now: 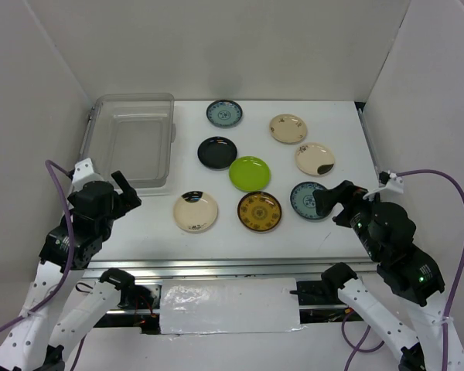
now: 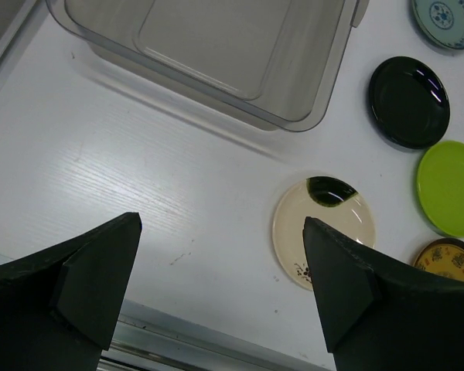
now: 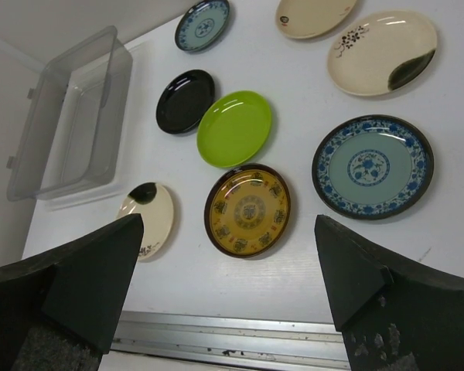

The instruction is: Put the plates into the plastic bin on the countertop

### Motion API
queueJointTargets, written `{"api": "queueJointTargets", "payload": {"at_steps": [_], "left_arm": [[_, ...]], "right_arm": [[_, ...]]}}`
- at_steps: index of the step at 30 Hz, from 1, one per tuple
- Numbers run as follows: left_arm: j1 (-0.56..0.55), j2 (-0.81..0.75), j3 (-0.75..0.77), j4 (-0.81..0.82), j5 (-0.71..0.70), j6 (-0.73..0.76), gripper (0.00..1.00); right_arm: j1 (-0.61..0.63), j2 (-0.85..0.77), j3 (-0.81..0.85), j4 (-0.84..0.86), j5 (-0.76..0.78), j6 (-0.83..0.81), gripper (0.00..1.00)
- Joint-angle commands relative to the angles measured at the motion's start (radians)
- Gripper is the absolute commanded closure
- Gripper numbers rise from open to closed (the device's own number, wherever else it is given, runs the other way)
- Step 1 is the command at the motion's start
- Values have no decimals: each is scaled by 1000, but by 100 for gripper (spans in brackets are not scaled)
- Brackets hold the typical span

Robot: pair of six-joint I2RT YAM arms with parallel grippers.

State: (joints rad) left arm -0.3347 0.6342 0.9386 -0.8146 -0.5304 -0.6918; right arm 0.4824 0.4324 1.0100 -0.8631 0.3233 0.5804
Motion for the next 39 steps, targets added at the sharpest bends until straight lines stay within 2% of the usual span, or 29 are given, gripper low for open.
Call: {"api": "queueJointTargets", "payload": {"at_steps": [1,6,9,10,13,15,23,27,30,32,33,36,37,39], "left_arm": [[-3,9,34,-12,-57,-40,1],[-3,18,42,-20,-53,-40,1],[-3,30,16,-11,67,-83,1],[-1,33,-7,11,172,-92,1],[-3,58,-191,156,349,-158,1],[-3,111,-254,276,417,-189,1],[-4,376,-438,560,507,-249,1],[-1,514,-498,742,569,-265,6],[-1,605,-532,857,590,-287,11],[-1,665,-537,900,593,-295,20],[-1,679,-537,905,598,-299,30],[-1,693,-550,917,590,-324,43],[-3,678,-558,910,577,-330,55],[-1,648,-564,875,551,-347,69]], "right_arm": [[12,-9,27,-1,-13,-19,0],[13,-34,12,30,-38,-25,0],[13,-34,1,44,-73,-39,0],[13,-31,2,45,-96,-45,0],[13,-26,-10,65,-159,-54,0],[13,-24,-16,81,-194,-57,0],[13,-30,-62,128,-309,-60,0],[13,-23,-83,145,-346,-59,0],[13,-9,-70,142,-365,-60,0],[13,-9,-65,144,-372,-60,0],[13,-11,-64,144,-374,-60,0],[15,-23,-62,148,-377,-59,0],[13,-26,-60,148,-379,-57,0],[13,-27,-56,145,-380,-57,0]]}}
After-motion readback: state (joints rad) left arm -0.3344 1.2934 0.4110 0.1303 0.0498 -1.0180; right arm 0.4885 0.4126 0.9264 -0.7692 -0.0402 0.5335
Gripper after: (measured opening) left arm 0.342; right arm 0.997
